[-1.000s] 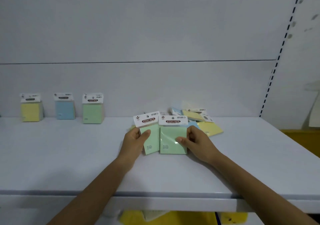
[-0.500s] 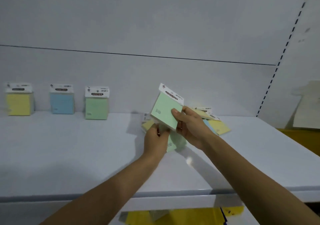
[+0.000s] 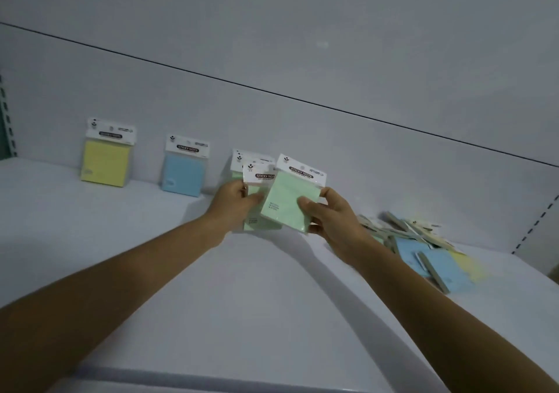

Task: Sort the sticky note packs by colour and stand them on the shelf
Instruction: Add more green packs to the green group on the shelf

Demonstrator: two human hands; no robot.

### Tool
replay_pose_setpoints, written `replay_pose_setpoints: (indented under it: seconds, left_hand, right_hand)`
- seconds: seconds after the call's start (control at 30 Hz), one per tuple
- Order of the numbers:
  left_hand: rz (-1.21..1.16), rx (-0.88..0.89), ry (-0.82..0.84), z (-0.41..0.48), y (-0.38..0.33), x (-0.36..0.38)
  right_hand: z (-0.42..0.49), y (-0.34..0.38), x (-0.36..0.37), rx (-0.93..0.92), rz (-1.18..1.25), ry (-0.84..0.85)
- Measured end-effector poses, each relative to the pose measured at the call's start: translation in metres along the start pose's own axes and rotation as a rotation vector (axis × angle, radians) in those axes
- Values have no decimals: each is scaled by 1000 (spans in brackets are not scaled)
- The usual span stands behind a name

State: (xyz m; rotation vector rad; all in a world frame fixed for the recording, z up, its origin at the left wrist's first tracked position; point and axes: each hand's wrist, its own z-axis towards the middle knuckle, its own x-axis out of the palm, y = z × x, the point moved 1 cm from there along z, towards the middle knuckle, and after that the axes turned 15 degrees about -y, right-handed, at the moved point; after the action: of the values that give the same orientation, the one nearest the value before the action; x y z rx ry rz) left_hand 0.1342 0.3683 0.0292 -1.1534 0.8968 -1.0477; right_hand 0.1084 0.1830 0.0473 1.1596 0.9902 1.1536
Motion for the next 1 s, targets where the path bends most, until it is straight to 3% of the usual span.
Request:
replay_pose_setpoints:
  seconds: [0.07, 0.13, 0.2, 0.27, 0.3, 0.4, 0.53, 0.73, 0.87, 1.0]
  left_hand:
    - [140, 116, -5, 15, 10, -17]
    - [426, 287, -27, 28, 15, -29]
    - [559, 374, -92, 39, 15, -39]
    - [471, 362, -133, 48, 15, -43]
    - [395, 325, -142, 51, 17, -43]
    - [232, 241, -145, 53, 30, -38]
    - [203, 273, -128, 54, 37, -31]
    - [421, 354, -186, 59, 48, -27]
    - [673, 363, -2, 65, 59, -23]
    - [726, 379, 20, 65, 63, -23]
  right_hand:
    - [5, -3, 20, -62, -94, 5]
    - [11, -7, 38, -123, -189, -11]
    - [21, -11, 50, -255, -453, -64]
    - [29, -13, 59, -353, -708, -120]
    - [32, -15, 62, -345, -724, -155]
    - [32, -30, 70, -254, -600, -234]
    - [28, -54, 72, -228, -533, -303]
    - [26, -56, 80, -279, -661, -98]
    - [29, -59, 78, -278, -731, 15]
    - [33, -61, 74, -295, -704, 170]
